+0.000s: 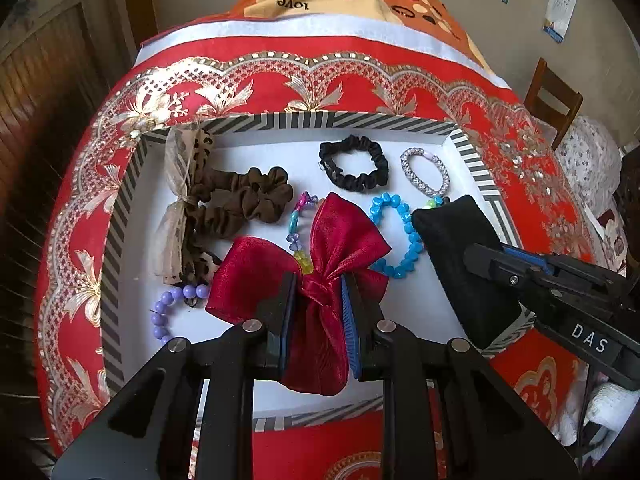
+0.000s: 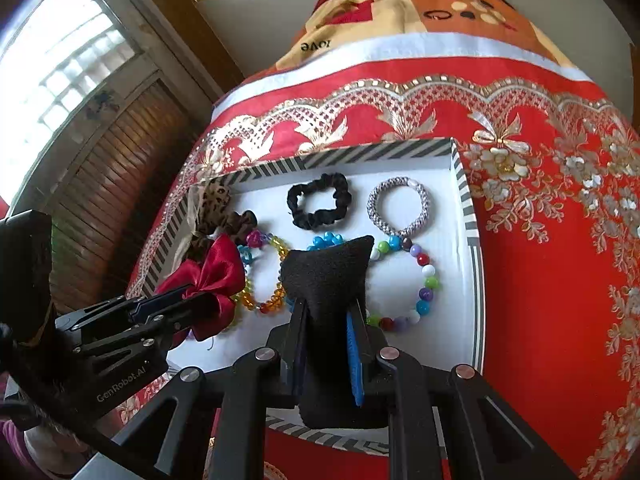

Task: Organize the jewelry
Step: 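Carry the red bow with left tool while right tool carries the black pouch into the tray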

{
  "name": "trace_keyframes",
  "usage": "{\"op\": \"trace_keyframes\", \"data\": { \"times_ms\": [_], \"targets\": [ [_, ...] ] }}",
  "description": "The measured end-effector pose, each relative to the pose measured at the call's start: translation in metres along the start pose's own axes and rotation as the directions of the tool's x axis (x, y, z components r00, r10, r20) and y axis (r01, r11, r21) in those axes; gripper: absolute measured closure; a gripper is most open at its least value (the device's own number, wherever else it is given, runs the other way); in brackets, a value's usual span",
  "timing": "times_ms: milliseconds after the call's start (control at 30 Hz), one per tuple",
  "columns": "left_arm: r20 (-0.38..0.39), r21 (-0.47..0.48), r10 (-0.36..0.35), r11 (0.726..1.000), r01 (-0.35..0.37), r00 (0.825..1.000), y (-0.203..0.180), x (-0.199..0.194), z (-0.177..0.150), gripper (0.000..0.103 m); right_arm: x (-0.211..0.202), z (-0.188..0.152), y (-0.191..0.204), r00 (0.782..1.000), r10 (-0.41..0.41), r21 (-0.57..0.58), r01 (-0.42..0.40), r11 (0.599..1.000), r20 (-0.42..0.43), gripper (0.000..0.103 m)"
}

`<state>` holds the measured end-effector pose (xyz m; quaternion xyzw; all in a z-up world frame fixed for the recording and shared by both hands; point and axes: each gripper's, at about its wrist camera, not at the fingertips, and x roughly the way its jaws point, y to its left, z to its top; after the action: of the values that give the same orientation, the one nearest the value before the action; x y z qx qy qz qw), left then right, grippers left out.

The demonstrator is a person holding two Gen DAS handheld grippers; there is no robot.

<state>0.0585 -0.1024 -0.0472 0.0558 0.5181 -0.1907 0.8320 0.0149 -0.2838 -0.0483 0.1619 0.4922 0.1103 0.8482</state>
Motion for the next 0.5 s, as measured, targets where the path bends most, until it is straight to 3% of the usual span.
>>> {"op": "trace_keyframes", "data": {
  "times_ms": [500],
  "targets": [
    [-0.007, -0.009, 0.01, 1.0, -0.01, 1.0, 0.0026, 0.0029, -0.0013, 0.083, -0.0014, 0.0019, 0.0002, 1.0, -0.002, 0.007, 0.002, 1.0, 0.006, 0.087]
  ]
}}
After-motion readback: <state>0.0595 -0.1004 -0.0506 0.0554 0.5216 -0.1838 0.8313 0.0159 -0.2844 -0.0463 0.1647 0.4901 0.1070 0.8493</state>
